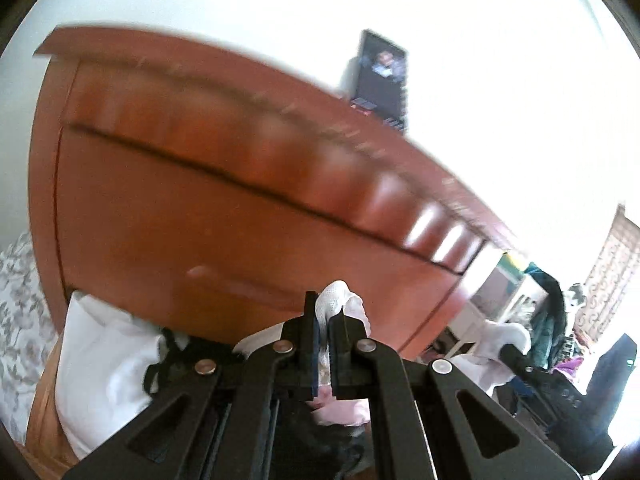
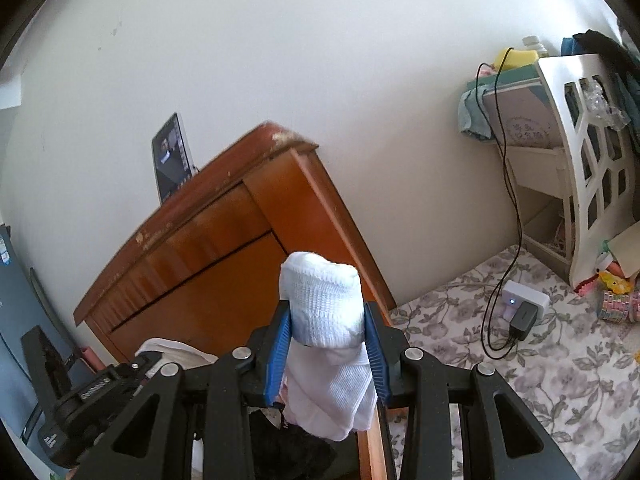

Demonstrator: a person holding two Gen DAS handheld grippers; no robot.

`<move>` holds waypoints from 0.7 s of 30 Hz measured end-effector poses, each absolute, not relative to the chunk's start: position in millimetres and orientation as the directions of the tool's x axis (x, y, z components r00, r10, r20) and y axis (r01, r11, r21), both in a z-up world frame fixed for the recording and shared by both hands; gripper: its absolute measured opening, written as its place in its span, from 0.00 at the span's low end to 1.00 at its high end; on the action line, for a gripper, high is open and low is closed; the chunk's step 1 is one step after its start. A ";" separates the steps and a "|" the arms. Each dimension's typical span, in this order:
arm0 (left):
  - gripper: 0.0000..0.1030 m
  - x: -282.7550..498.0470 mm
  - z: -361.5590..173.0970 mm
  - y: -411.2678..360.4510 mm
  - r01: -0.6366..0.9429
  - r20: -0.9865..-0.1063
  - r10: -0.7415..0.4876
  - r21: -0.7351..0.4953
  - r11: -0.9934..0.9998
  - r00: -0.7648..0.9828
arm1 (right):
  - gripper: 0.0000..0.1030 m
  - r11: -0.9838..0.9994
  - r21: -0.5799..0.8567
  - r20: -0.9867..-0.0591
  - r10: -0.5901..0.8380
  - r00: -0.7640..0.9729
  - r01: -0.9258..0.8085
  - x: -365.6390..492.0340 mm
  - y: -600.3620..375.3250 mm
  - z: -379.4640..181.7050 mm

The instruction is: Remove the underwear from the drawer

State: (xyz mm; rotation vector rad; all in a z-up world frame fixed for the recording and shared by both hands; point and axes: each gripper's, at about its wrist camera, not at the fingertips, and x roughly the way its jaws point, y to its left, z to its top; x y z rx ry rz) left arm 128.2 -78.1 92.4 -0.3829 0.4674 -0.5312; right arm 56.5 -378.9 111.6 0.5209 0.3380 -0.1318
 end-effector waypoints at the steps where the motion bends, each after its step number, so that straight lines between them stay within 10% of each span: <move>1: 0.03 120.4 100.7 -80.6 0.416 -0.299 -0.577 -0.458 0.786 0.760 | 0.37 0.859 0.468 -0.339 -0.044 0.940 0.209 52.5 -380.7 114.0; 21: 0.03 52.9 186.4 -180.7 0.713 -0.133 -0.777 -0.327 0.620 0.615 | 0.38 0.778 0.528 -0.227 -0.258 0.939 0.341 -31.4 -452.3 137.6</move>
